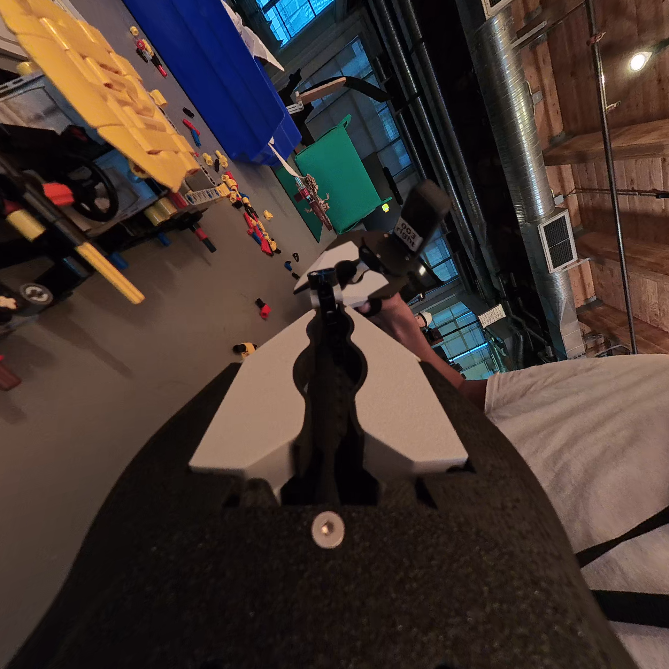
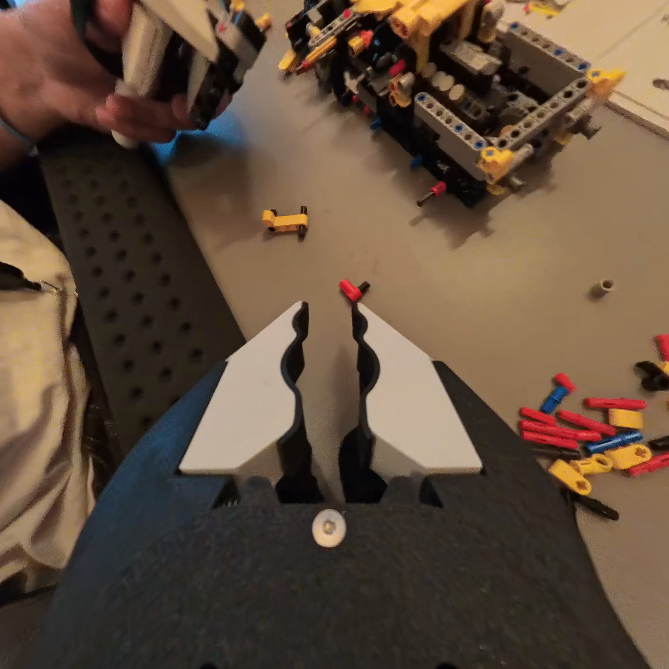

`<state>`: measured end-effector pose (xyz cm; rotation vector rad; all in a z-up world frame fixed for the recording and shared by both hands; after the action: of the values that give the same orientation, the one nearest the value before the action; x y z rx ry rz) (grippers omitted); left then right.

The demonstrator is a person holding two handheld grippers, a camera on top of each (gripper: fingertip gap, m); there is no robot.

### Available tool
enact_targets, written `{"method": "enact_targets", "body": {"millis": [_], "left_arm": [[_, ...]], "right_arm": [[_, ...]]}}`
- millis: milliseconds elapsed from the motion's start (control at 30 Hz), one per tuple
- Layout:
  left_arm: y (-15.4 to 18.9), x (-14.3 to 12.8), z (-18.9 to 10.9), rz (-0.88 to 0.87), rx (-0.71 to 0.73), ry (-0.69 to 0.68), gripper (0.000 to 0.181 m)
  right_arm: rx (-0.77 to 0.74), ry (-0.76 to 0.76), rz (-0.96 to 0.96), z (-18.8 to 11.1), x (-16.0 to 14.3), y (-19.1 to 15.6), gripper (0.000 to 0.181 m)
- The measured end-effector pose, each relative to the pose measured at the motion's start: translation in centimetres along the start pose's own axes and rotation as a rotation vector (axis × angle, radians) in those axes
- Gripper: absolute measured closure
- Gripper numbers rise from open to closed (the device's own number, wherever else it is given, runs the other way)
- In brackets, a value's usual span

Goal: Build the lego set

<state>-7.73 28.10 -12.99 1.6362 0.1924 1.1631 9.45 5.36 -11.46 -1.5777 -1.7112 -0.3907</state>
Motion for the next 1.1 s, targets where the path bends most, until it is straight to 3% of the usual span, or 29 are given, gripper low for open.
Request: {"method": "enact_targets", "body": {"millis": [333, 533, 633, 733, 833, 1000, 1100], "left_arm": [[-0.1, 0.0, 0.1, -0.007, -0.001, -0.005, 0.173], [-0.2, 0.0, 0.0, -0.015, 0.004, 0.0, 0.173], [-0.5, 0.0, -0.2, -0.023, 0.061, 0.001, 0.173], [-1.4, -0.1, -0.7, -0.026, 0.247, -0.099, 0.173], [-1.8, -0.4, -1.2, 0.008, 0.346, -0.265, 0.173], [-1.1, -1.2, -0.8, 0.074, 0.382, -0.437, 0.172], [-1.0, -1.6, -0.6, 0.082, 0.377, -0.464, 0.161]], "right_arm": [[-0.038, -0.035, 0.018, 1.6, 0.0, 1.7, 0.163], [0.089, -0.093, 0.103, 3.1, 1.0, 2.8, 0.165], [0.079, -0.125, 0.104, 3.3, 1.4, 3.1, 0.166], [0.033, -0.175, 0.043, 3.7, 1.5, 2.6, 0.168], [-0.005, -0.194, -0.027, 4.0, 1.7, 1.8, 0.176], [-0.113, -0.199, -0.143, 4.2, 1.7, 0.7, 0.177], [-0.187, -0.151, -0.159, 3.9, 2.1, 0.1, 0.177]]}}
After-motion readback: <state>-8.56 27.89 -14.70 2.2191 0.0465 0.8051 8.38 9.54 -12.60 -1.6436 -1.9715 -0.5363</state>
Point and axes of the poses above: each gripper's, where its closed fingertips meet, z out along the fingers, x out of its top, y = z × x across the jaws, the point moved 10 cm from there along -z, back along the fingers, and after that the axes turned 4 degrees about z, right-handed, at the moved point
